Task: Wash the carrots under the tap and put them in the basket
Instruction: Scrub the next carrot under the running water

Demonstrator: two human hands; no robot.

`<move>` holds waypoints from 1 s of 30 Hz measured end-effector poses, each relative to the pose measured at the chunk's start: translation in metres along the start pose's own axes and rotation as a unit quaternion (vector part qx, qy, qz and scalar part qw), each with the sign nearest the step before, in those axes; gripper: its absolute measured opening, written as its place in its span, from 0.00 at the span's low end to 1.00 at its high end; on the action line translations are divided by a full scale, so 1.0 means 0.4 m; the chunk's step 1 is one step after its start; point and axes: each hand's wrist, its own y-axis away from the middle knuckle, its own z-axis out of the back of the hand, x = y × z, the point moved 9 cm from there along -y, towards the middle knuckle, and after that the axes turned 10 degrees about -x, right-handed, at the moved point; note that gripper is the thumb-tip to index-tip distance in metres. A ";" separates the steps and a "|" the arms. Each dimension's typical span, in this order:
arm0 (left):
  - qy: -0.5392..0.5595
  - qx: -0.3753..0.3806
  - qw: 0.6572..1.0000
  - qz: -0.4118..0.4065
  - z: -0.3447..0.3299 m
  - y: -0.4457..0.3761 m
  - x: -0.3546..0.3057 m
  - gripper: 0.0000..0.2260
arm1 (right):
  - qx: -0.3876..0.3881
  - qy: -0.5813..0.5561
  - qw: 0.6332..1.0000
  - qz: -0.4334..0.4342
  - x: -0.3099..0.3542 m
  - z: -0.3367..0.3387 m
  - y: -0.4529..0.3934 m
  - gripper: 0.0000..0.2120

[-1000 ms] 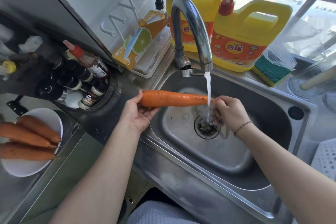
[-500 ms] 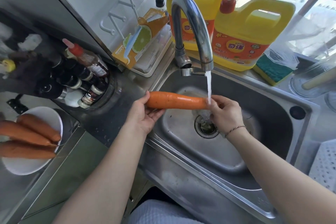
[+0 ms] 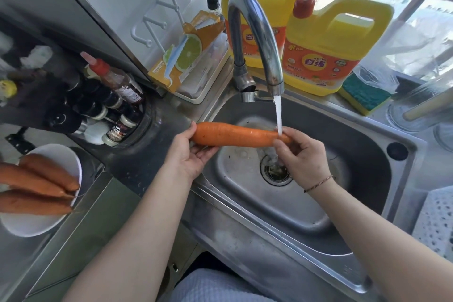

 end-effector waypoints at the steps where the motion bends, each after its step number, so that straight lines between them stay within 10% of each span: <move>1: -0.001 0.001 1.000 0.003 0.000 0.000 0.001 0.14 | -0.008 0.002 1.000 0.010 0.004 0.003 0.000 0.12; 7: 0.005 0.006 1.000 0.018 -0.012 0.010 0.032 0.14 | -0.094 0.007 0.994 -0.055 -0.038 0.026 -0.015 0.03; 12: -0.032 0.017 0.999 -0.009 -0.043 0.028 0.029 0.10 | -0.131 0.012 0.967 -0.220 -0.115 0.034 -0.023 0.16; 17: -0.077 -0.006 0.996 -0.050 -0.048 0.022 0.021 0.17 | 0.211 0.223 0.934 -0.183 -0.123 -0.031 0.005 0.21; 21: -0.133 0.005 0.985 -0.110 -0.091 0.040 0.053 0.09 | 0.281 0.345 0.895 -0.042 -0.091 -0.039 0.020 0.17; 27: -0.331 0.088 0.900 -0.270 -0.187 0.063 0.116 0.52 | 0.295 0.226 0.917 -0.143 -0.092 0.032 0.059 0.16; 30: -0.341 0.102 0.884 -0.303 -0.207 0.084 0.132 0.52 | 0.311 0.197 0.912 -0.178 -0.101 0.048 0.077 0.14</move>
